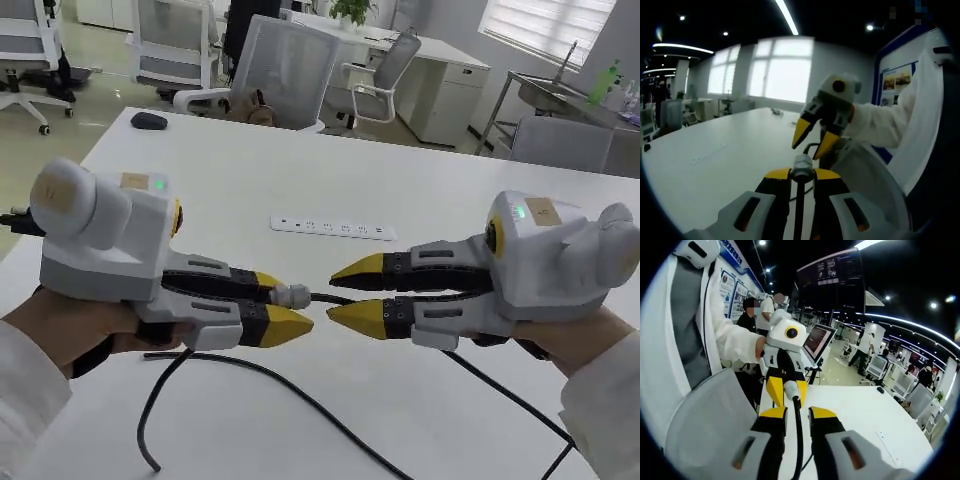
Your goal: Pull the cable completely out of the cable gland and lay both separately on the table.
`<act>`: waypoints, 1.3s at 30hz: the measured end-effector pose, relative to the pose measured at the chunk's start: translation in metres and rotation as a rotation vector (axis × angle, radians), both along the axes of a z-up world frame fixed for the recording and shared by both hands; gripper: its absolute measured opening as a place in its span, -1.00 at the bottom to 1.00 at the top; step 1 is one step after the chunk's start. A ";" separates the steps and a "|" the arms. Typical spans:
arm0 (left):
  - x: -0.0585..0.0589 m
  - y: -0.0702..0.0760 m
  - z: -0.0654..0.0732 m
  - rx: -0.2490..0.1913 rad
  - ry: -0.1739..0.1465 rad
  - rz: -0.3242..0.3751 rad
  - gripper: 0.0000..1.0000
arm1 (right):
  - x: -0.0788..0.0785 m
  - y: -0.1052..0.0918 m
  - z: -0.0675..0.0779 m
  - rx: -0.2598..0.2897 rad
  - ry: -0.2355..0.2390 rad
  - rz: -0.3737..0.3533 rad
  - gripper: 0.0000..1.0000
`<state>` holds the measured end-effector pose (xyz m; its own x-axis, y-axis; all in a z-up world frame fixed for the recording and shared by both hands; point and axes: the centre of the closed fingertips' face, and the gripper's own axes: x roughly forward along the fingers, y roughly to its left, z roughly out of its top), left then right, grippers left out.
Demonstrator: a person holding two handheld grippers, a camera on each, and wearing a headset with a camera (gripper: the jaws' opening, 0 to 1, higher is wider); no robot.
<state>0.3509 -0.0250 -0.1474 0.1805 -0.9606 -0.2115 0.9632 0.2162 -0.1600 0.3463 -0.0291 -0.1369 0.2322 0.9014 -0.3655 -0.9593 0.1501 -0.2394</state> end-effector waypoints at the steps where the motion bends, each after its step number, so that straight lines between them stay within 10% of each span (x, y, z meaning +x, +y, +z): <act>1: 0.000 0.000 0.000 -0.001 0.000 0.000 -0.64 | 0.000 0.000 -0.001 -0.002 0.000 0.001 -0.72; 22: 0.003 0.005 -0.002 -0.009 0.009 0.017 -0.64 | 0.003 0.004 -0.011 -0.019 -0.005 0.016 -0.93; 39: 0.008 0.024 -0.003 -0.021 0.014 0.057 -0.64 | 0.014 -0.032 -0.045 -0.068 0.072 -0.074 -0.94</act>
